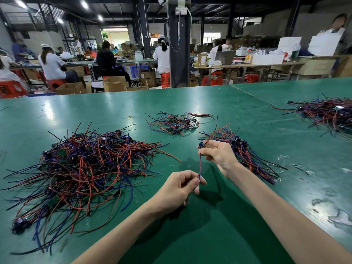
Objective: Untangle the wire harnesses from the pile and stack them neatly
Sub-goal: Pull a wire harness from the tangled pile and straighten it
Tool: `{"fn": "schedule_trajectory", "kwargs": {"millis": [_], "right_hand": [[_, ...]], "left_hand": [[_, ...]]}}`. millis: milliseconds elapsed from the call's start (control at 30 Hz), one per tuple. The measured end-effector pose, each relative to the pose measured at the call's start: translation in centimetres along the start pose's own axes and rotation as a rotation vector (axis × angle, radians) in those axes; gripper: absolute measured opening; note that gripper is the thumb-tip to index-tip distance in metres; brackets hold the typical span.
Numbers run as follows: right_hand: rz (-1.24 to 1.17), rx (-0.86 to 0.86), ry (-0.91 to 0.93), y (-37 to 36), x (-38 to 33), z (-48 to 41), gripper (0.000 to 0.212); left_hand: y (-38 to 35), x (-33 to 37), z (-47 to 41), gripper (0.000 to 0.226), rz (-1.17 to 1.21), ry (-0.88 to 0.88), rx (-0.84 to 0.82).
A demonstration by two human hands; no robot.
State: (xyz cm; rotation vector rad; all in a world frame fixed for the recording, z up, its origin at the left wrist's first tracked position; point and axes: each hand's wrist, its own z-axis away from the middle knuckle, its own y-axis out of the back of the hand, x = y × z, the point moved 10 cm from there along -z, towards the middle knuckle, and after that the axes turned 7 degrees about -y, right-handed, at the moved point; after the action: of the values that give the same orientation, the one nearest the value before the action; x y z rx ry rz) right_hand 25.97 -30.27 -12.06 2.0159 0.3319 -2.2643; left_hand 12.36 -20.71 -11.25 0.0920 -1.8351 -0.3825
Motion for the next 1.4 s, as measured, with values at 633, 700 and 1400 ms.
{"fn": "schedule_trajectory", "kwargs": {"millis": [633,700,1400], "right_hand": [[0.014,-0.136,-0.002,-2.3,0.1,0.8,0.041],[0.049,-0.148,-0.021,-2.3,0.2,0.9,0.042],[0.285,-0.106,0.214,-2.2,-1.5,0.9,0.025]], "left_hand": [[0.5,2.9,0.4,0.008,-0.174,-0.269,0.081],[0.6,2.9,0.3,0.010,-0.156,-0.265,0.089],[1.6,2.2,0.6,0.019,-0.222,-0.174,0.171]]}}
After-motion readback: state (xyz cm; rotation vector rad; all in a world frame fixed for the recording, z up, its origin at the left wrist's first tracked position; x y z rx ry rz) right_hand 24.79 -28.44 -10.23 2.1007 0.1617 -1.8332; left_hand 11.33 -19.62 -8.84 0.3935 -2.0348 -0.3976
